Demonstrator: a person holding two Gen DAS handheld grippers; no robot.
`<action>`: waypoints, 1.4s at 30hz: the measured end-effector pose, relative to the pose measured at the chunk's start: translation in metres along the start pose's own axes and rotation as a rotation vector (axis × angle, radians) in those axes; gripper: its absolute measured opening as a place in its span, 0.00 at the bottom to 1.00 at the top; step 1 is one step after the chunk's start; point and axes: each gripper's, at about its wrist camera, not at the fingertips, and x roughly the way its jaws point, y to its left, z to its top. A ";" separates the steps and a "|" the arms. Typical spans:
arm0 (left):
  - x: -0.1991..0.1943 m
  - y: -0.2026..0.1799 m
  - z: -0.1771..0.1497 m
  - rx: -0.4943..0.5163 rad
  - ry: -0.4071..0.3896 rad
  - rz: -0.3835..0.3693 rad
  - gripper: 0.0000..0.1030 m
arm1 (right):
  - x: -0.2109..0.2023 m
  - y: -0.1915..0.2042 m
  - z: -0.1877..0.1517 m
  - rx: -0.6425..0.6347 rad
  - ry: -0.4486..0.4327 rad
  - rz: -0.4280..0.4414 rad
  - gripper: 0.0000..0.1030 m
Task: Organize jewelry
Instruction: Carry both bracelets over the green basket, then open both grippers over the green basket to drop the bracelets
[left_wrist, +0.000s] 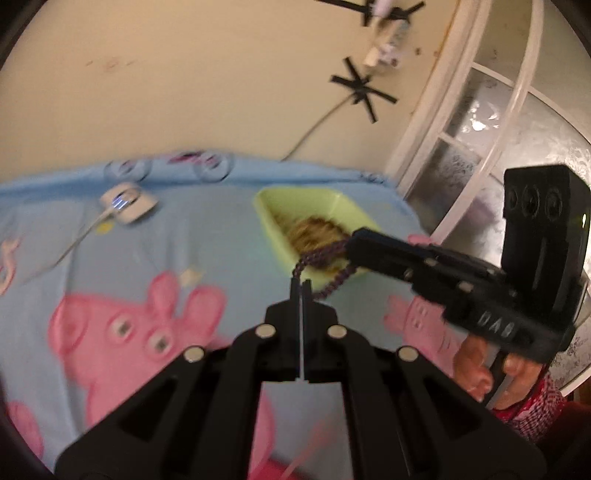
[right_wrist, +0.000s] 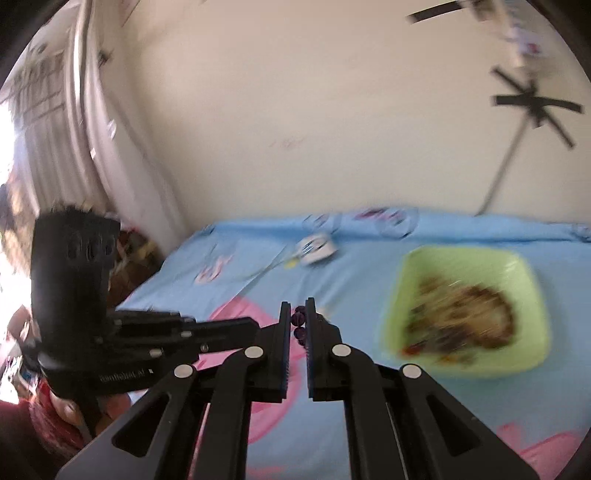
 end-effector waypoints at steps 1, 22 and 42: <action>0.010 -0.007 0.007 0.012 0.005 -0.013 0.01 | -0.009 -0.013 0.010 0.005 -0.012 -0.018 0.00; 0.113 -0.024 0.052 -0.022 0.036 -0.098 0.41 | -0.008 -0.070 0.038 -0.001 0.004 -0.036 0.00; 0.127 -0.008 0.066 -0.008 0.065 -0.019 0.07 | 0.021 -0.112 0.026 0.097 0.018 -0.124 0.00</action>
